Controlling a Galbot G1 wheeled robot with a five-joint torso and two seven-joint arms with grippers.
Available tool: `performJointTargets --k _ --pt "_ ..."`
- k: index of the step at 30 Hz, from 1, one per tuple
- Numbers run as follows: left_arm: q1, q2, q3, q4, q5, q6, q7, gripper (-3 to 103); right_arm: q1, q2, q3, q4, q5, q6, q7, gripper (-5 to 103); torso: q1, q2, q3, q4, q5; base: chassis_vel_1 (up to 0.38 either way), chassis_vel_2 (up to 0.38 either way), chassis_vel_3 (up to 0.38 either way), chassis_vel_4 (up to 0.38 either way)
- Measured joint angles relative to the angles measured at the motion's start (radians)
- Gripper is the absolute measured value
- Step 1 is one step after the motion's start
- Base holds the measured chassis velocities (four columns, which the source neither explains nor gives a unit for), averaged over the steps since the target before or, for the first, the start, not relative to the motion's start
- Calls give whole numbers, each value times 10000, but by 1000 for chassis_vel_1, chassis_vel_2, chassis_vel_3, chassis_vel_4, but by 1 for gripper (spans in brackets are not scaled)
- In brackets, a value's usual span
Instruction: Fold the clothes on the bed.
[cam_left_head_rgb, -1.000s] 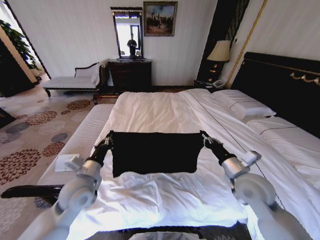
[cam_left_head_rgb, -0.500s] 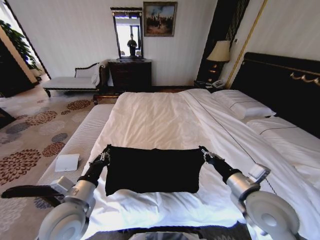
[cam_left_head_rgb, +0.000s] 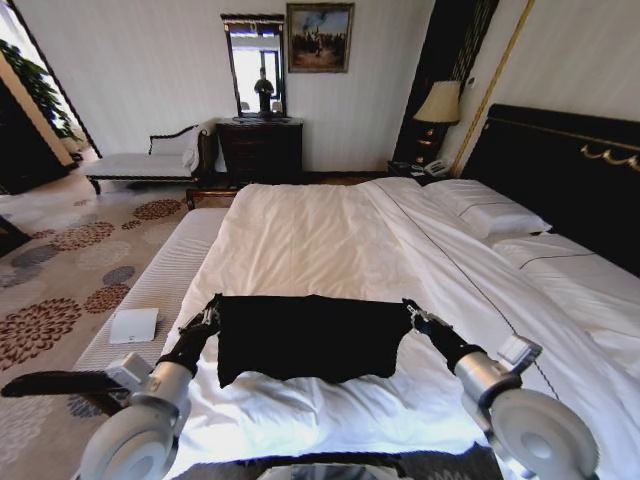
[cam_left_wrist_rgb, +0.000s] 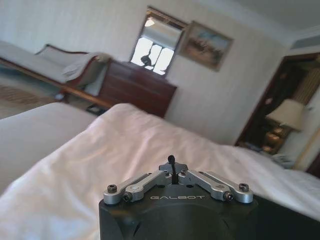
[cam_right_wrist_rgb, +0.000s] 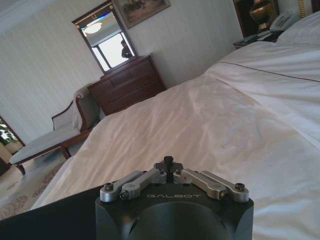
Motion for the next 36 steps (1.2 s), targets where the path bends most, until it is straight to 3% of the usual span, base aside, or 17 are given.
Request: performJointTargets --k 3,5,12,21,23,24,27,36 --pt "431 -198 -219 -17 235 256 -43 0 -219 65 105 -2 22 5 -1 1 0 0 0 0 -1 0 0 0 0" --pt "918 -356 -275 -18 718 428 -86 0 -694 277 173 -6 -546 161 -192 1 0 0 0 -2 -1 0 0 0 0" --pt "1144 -350 -167 -18 1100 454 -165 0 -1168 638 108 -11 -1284 333 -481 1 0 1 -1 -3 -1 0 0 0 0" --pt "451 -914 1069 -6 1526 596 -449 0 -795 370 33 -21 -1053 226 -233 1 -1 1 0 0 0 0 0 0 0" --pt "-190 -892 1487 -5 1610 632 -563 0 -352 150 -93 -21 -615 123 -39 1 -2 1 0 -1 -1 0 0 0 0" --pt "-1169 -756 1883 175 1683 649 -616 0 228 -75 -290 -21 -89 4 251 1 0 0 1 -4 4 0 0 0 0" --pt "-1959 -672 2241 669 1688 653 -633 0 735 -231 -478 -250 -45 5 267 1 1 0 1 -3 -6 0 0 0 0" --pt "-4956 -487 3911 3588 1483 632 -518 0 3044 -596 -2122 -2761 -129 107 287 1 1 0 3 0 -2 0 0 0 0"
